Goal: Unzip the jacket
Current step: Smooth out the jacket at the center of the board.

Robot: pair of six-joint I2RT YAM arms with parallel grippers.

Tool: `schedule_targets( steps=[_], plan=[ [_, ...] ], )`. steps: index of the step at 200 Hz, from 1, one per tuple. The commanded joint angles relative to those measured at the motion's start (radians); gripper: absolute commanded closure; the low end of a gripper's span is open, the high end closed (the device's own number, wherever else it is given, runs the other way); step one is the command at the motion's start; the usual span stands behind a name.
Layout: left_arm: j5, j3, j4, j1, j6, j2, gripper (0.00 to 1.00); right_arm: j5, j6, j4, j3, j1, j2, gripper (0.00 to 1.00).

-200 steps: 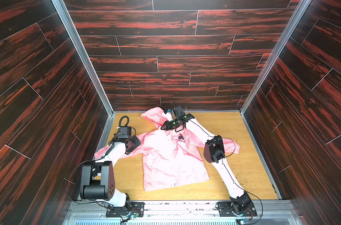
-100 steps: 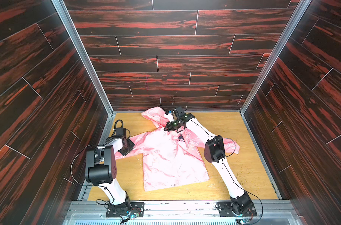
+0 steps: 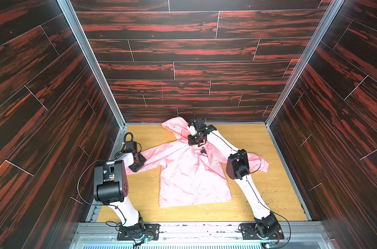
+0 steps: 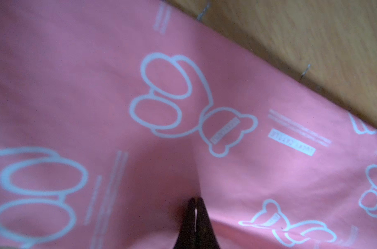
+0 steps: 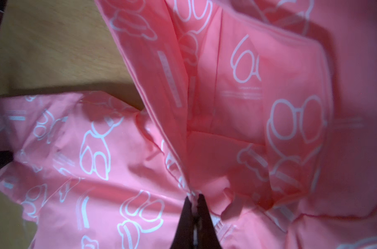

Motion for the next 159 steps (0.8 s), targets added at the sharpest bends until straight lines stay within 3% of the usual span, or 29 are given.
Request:
schedule_targets(
  steps=[1, 47, 73, 103, 113, 143, 159],
  plan=[
    [-0.047, 0.000, 0.004, 0.012, -0.018, -0.013, 0.94, 0.157, 0.025, 0.018, -0.019, -0.021, 0.085, 1.00],
    [-0.057, -0.041, 0.121, 0.006, 0.001, -0.215, 0.87, 0.296, 0.025, 0.012, -0.087, -0.019, 0.060, 1.00],
    [-0.077, -0.009, 0.112, -0.031, 0.060, -0.269, 0.75, 0.313, 0.000, -0.036, -0.078, -0.019, 0.026, 0.83],
    [-0.122, 0.066, 0.068, -0.121, 0.156, -0.278, 0.60, 0.249, -0.028, -0.051, -0.134, -0.023, -0.093, 0.58],
    [-0.122, 0.076, 0.076, -0.142, 0.172, -0.277, 0.57, 0.215, -0.021, -0.026, -0.183, -0.031, -0.161, 0.46],
    [-0.105, 0.090, 0.112, -0.175, 0.172, -0.256, 0.52, 0.056, 0.029, 0.096, -0.341, -0.086, -0.344, 0.43],
    [-0.092, 0.107, 0.122, -0.188, 0.152, -0.222, 0.53, 0.021, 0.041, 0.114, -0.354, -0.118, -0.371, 0.43]
  ],
)
